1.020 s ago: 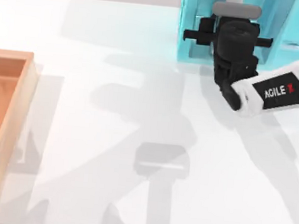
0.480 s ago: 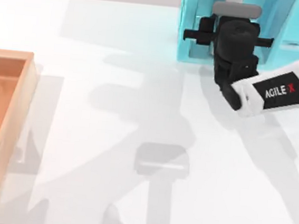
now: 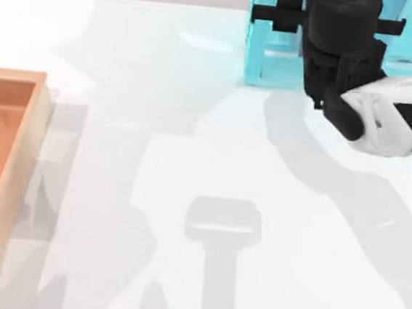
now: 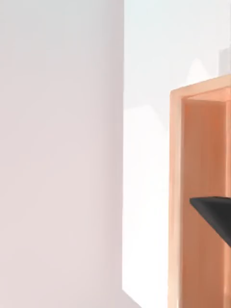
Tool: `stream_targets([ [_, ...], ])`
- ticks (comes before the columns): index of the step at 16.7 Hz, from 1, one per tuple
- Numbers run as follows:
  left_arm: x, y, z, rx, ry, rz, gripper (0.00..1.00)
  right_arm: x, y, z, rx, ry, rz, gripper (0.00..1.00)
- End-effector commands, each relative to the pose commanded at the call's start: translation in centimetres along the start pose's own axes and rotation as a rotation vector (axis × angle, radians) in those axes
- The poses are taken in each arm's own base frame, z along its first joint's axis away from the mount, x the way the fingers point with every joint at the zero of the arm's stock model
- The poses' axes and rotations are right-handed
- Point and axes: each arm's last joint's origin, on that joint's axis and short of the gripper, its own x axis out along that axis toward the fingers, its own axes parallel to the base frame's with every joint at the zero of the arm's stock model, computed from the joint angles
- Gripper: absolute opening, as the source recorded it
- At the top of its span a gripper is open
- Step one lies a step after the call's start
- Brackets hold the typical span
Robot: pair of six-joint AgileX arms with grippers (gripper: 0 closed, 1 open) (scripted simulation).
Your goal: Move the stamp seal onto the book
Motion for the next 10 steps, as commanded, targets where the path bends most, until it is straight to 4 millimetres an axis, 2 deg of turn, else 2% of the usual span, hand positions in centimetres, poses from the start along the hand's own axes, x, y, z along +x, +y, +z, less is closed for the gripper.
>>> stream_targets([
  [2, 0.0, 0.0, 0.0, 0.000, 0.000, 0.000, 1.00, -3.9, -0.4, 3.4, 0.012, -0.015, 0.002, 0.00],
  [4, 0.0, 0.0, 0.0, 0.000, 0.000, 0.000, 1.00, -7.5, -1.1, 5.4, 0.017, -0.015, 0.004, 0.00],
  [7, 0.0, 0.0, 0.0, 0.000, 0.000, 0.000, 1.00, -11.2, -1.9, 6.4, 0.010, 0.000, 0.008, 0.00],
  [10, 0.0, 0.0, 0.0, 0.000, 0.000, 0.000, 1.00, -12.3, -2.2, 6.4, 0.004, 0.009, 0.008, 0.00],
])
